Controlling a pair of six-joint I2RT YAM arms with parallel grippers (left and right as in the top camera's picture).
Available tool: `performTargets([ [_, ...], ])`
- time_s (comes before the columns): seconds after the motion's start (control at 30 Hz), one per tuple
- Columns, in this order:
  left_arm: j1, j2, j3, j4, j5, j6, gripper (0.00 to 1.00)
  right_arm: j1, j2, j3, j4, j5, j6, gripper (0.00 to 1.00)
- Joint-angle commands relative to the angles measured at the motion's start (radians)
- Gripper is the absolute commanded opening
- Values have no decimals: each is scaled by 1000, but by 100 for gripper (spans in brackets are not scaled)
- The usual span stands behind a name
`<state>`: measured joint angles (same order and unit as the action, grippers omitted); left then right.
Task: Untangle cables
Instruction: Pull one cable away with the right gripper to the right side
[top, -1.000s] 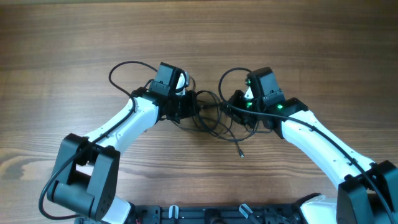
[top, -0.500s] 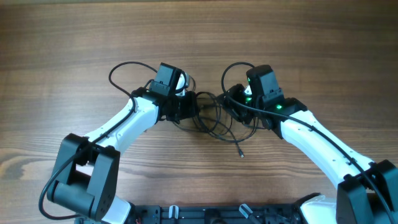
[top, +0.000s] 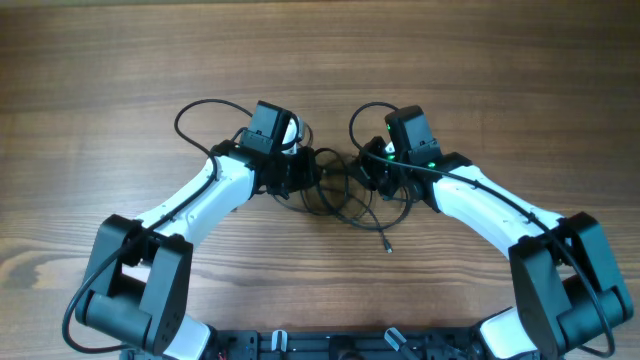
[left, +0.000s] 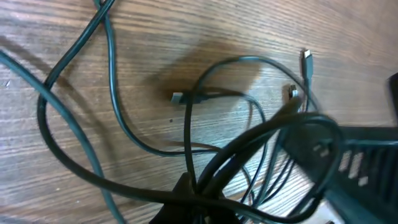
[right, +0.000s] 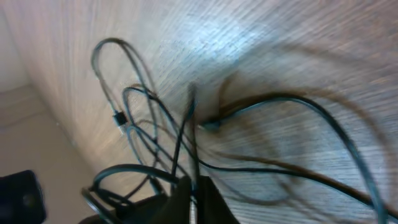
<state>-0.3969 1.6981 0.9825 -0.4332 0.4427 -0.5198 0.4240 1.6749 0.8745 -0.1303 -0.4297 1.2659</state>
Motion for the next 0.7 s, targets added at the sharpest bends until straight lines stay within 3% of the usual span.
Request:
performTargets([
  [0.0,0,6,-3,-38,-47,19,4,5,1,7,39,-16,-69,4],
  [0.07,17,6,-3,-127,-228,19,4,2,1,7,34,-11,-174,4],
  [0.17,94,6,-3,-228,-362,19,4,-34,0,7,-53,113,-301,4],
  [0.23,165,6,-3,-253,-362,19,4,-85,1,7,-164,214,-330,4],
  [0.37,274,6,-3,-273,-362,19,4,-248,1,7,-253,231,-428,4],
  [0.67,390,6,-3,-291,-362,18,4,-666,-135,87,-248,29,-576,4],
])
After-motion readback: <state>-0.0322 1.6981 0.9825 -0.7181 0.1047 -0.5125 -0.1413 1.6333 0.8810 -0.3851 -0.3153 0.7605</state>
